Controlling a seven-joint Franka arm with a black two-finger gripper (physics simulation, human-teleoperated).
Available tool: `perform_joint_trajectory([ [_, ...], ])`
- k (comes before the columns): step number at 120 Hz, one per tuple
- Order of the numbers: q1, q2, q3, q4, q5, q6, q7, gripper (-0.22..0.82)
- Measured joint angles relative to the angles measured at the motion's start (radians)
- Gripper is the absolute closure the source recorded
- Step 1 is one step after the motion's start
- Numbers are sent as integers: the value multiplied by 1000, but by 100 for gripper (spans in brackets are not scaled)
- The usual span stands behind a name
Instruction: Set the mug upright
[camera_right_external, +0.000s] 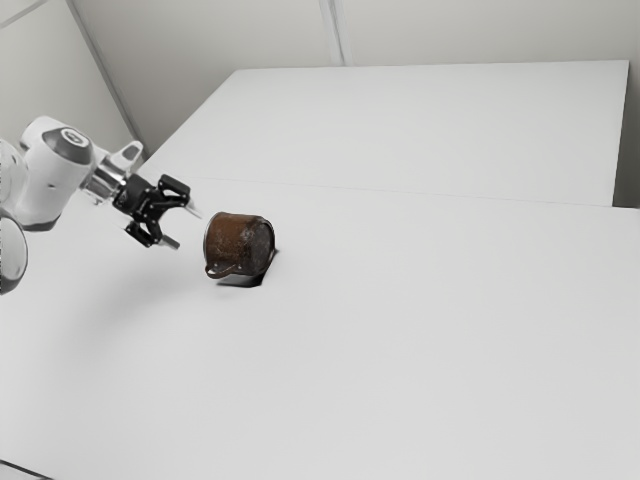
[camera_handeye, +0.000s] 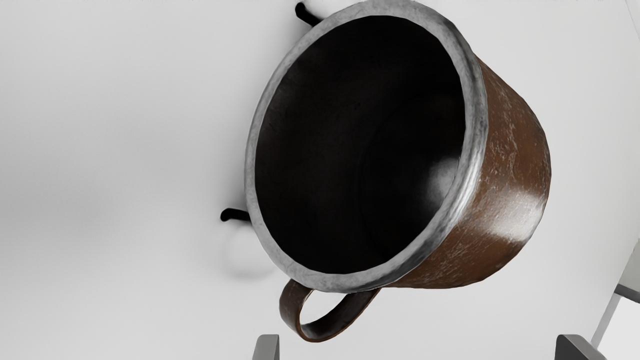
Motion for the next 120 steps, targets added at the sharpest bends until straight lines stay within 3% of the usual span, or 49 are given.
perform_joint_trajectory([
  [83,-9,146,-33,36,-382,72,101,1],
  [91,-12,148,-43,37,-398,86,107,11],
  [108,-13,148,-45,46,-402,108,115,46],
  [120,-14,147,-45,49,-401,117,120,60],
])
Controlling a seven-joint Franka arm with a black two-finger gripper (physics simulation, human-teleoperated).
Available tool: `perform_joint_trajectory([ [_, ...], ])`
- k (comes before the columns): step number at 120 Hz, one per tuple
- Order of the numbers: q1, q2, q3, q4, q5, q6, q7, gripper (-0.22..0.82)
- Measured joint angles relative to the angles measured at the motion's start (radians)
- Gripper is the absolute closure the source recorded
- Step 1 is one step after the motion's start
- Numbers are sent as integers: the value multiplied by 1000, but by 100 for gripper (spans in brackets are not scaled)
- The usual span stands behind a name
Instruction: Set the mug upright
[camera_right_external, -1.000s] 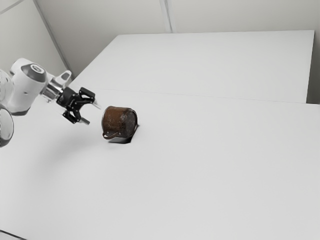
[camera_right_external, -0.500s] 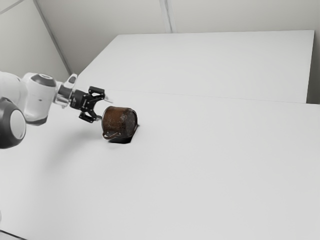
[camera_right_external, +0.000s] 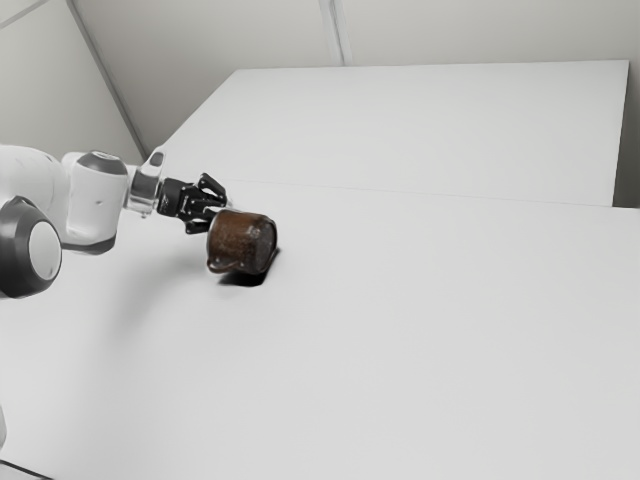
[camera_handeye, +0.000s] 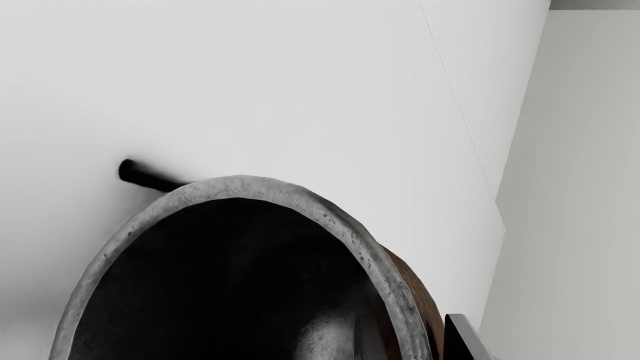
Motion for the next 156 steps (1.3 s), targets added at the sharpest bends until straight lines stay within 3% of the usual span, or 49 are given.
perform_joint_trajectory([
  [30,-13,-9,0,3,15,21,6,69],
  [47,-27,-76,0,2,120,26,2,75],
  [83,-123,-242,-6,-34,679,29,-83,77],
  [107,-163,-364,-108,-153,1022,60,-228,77],
  [128,-175,-393,-155,-245,1132,129,-354,77],
  [156,-203,-335,-161,-255,1171,219,-482,77],
])
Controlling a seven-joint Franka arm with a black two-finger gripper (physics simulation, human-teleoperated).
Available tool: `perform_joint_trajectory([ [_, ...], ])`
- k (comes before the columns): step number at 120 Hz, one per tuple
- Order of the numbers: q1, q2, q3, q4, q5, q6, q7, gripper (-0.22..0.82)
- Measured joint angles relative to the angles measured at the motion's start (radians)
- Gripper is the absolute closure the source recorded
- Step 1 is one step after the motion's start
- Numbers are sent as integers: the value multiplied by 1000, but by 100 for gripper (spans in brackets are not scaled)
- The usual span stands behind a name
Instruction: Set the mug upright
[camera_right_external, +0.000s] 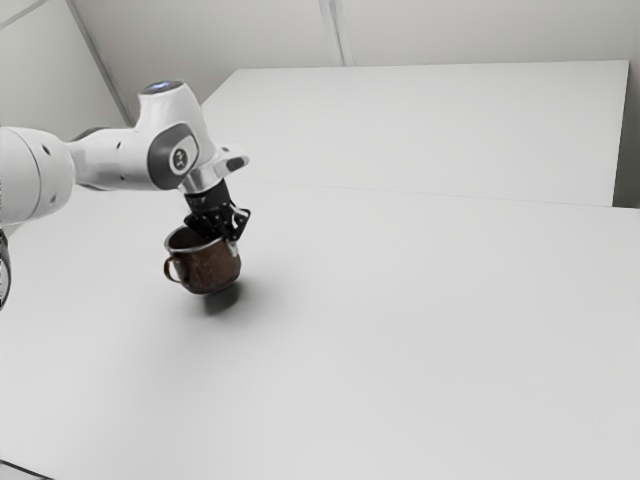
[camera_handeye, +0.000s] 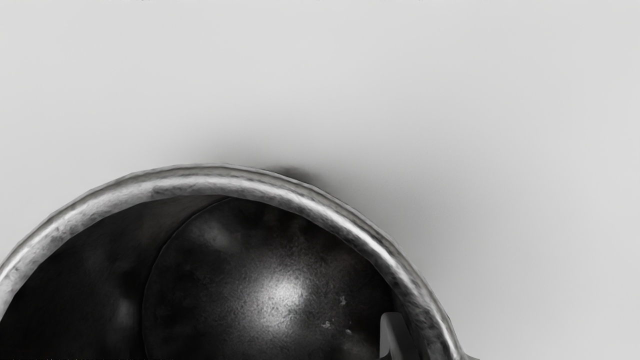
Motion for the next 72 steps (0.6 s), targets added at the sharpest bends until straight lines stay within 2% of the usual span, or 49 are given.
perform_joint_trajectory([
  [43,-29,87,0,1,7,90,-127,77],
  [62,-41,78,1,3,6,97,-154,42],
  [72,-45,56,2,4,23,90,-165,28],
])
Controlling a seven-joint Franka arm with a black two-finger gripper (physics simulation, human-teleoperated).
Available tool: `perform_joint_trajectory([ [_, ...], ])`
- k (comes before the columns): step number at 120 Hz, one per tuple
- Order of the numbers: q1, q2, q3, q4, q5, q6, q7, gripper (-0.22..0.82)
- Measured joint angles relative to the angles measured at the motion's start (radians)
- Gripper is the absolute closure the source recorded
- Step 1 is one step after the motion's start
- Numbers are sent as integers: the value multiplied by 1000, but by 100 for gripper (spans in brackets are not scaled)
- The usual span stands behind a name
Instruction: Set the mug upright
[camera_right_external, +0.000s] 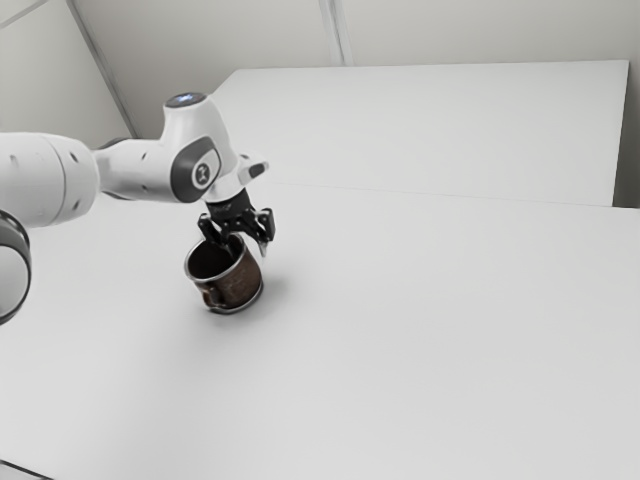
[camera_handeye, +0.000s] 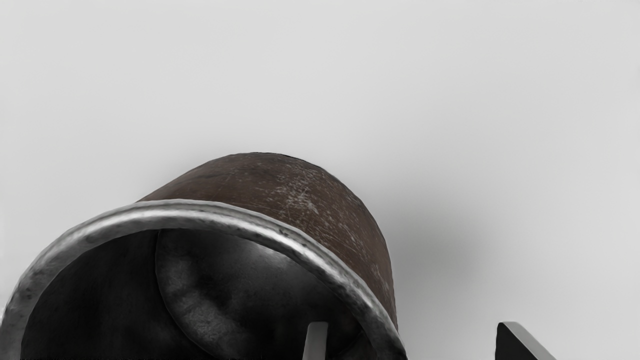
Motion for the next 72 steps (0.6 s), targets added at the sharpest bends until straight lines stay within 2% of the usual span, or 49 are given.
perform_joint_trajectory([
  [13,-10,-36,0,1,23,-16,-13,17],
  [28,-17,-71,1,4,37,-35,-21,9],
  [49,-38,-124,2,32,43,-88,-10,4],
  [72,-40,-137,0,152,87,-177,34,2],
])
